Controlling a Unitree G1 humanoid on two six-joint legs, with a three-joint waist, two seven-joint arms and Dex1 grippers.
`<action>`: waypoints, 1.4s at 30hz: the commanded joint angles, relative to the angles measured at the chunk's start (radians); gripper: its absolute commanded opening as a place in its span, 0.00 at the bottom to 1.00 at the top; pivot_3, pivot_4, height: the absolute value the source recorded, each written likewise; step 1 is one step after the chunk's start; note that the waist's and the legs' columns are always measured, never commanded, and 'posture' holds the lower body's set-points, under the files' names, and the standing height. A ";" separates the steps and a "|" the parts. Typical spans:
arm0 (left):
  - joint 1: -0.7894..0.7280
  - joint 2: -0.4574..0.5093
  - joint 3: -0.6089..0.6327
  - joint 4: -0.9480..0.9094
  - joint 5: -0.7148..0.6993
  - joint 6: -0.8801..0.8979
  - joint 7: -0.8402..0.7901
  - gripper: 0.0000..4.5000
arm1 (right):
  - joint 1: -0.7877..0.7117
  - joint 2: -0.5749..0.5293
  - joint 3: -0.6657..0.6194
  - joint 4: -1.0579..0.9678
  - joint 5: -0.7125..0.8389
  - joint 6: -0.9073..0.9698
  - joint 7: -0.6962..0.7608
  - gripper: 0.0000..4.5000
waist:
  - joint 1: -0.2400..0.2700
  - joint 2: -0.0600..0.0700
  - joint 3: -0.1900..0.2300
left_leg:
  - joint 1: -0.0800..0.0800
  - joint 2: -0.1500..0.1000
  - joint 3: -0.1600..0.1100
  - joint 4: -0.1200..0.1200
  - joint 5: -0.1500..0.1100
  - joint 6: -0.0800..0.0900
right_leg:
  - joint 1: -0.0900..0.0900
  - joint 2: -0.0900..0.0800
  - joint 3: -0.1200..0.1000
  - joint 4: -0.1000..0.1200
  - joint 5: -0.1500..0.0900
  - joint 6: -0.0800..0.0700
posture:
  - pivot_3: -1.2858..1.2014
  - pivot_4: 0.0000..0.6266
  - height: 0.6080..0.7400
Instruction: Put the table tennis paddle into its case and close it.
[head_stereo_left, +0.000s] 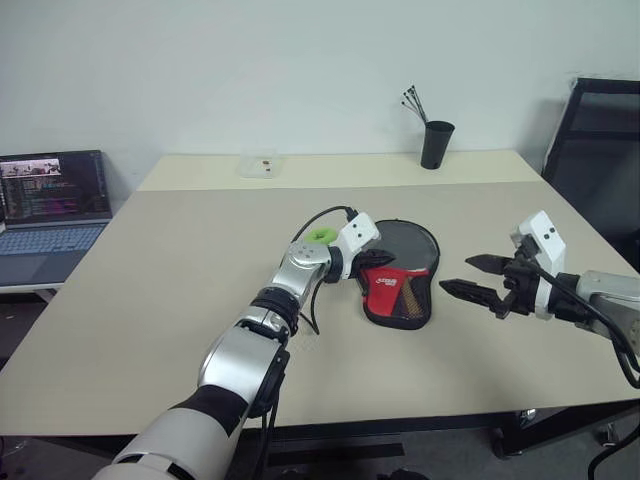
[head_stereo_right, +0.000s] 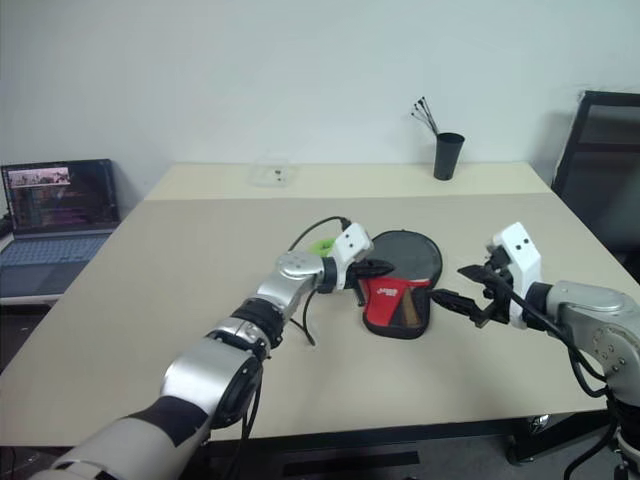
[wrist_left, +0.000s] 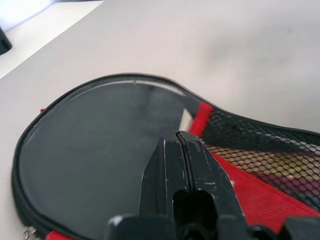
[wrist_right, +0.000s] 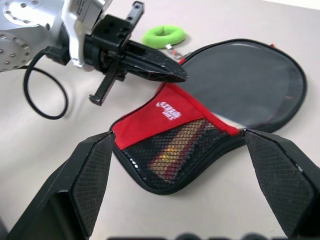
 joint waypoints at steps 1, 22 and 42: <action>-0.034 0.014 0.031 -0.021 -0.014 -0.030 0.000 0.00 | -0.022 0.015 -0.007 0.024 -0.026 -0.042 -0.030 1.00 | 0.000 0.000 0.000 | 0.000 0.000 0.000 0.000 0.000 0.000 | 0.000 0.000 0.000 0.000 0.000 0.000 | 0.52 0.24 1.00; 0.486 0.425 0.217 -1.028 -0.395 0.505 -0.245 0.00 | -0.232 0.338 0.146 0.693 -0.339 -0.364 -0.139 1.00 | -0.003 0.001 0.000 | 0.001 0.007 0.000 0.001 0.000 0.000 | 0.001 0.000 0.002 0.001 0.003 -0.005 | 0.52 0.24 1.00; 0.523 0.450 0.199 -1.116 -0.406 0.555 -0.174 0.00 | -0.289 0.421 0.285 0.889 -0.486 -0.437 -0.005 0.64 | -0.008 0.000 -0.001 | 0.004 0.007 0.001 0.001 0.000 0.000 | 0.001 0.001 0.003 0.005 0.003 -0.005 | 0.52 0.24 1.00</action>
